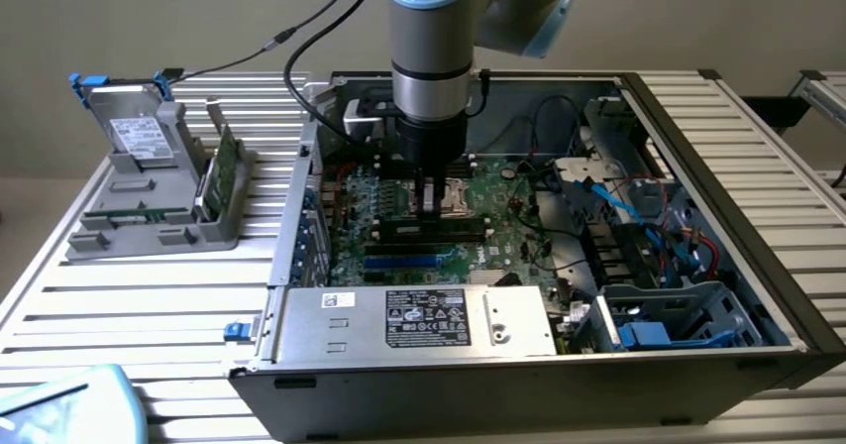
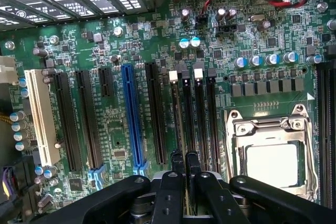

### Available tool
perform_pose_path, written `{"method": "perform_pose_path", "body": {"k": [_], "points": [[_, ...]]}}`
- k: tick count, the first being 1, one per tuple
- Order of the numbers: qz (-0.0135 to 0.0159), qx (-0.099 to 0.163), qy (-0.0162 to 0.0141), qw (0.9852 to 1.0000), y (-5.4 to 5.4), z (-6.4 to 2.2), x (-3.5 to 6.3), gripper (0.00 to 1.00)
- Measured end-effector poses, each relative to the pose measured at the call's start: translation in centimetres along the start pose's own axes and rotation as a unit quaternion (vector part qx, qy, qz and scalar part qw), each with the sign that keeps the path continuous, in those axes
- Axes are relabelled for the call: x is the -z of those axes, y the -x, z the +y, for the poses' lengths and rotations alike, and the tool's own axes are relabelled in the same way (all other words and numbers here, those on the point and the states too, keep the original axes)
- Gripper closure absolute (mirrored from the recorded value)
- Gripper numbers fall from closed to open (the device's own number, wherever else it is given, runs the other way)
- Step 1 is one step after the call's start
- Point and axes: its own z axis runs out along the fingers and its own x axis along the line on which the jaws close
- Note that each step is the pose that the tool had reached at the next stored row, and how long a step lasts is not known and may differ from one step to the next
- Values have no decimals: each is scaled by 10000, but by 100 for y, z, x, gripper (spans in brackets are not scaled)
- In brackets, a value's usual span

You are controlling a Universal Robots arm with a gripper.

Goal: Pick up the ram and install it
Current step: 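Press down the ram until it locks into place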

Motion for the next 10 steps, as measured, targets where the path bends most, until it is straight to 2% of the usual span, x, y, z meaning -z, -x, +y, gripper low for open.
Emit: {"method": "perform_pose_path", "body": {"k": [10], "points": [[2,-18,1,10000,4,1,-5,86]]}}
